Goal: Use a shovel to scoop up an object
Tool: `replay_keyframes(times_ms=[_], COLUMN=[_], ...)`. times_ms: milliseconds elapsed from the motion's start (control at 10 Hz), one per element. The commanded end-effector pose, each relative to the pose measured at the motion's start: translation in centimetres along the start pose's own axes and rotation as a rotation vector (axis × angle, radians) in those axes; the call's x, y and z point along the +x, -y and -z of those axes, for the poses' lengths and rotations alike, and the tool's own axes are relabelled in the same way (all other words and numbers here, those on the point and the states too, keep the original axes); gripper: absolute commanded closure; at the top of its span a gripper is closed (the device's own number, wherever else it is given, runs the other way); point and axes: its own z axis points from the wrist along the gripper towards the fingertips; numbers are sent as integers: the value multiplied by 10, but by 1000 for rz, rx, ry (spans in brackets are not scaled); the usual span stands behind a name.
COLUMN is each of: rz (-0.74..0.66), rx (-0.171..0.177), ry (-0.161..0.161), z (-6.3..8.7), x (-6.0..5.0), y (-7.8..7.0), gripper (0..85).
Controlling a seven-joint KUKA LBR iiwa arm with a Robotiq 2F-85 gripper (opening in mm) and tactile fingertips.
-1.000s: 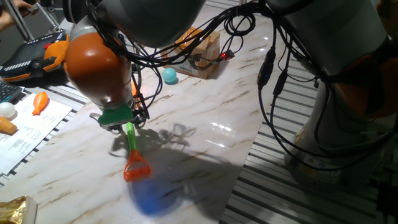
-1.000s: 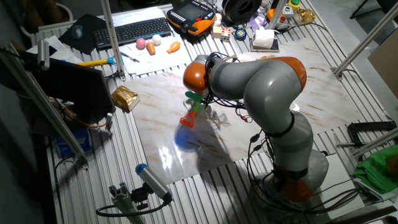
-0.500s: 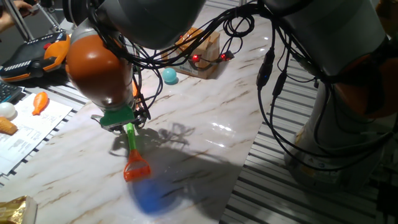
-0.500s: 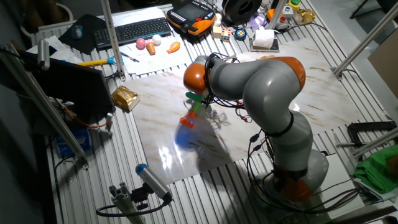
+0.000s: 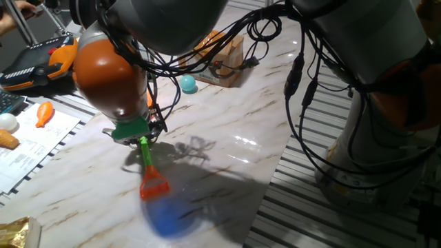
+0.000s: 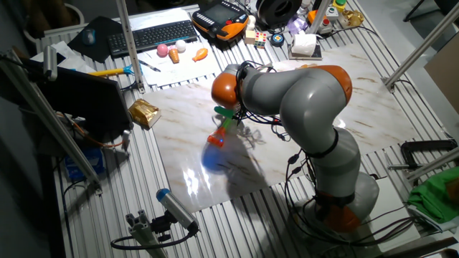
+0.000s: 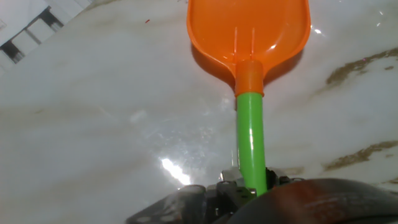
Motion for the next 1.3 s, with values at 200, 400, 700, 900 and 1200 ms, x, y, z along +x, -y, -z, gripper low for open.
replay_keyframes(times_ms=[200, 400, 700, 900, 1200], rz=[-58, -114, -190, -196, -266], rx=[12, 26, 22, 30, 22], ry=[-34, -59, -163, -190, -254], z=[5, 15, 41, 53, 60], x=[-3, -6, -17, -21, -25], y=[0, 2, 4, 6, 8], gripper=[843, 843, 843, 843, 843])
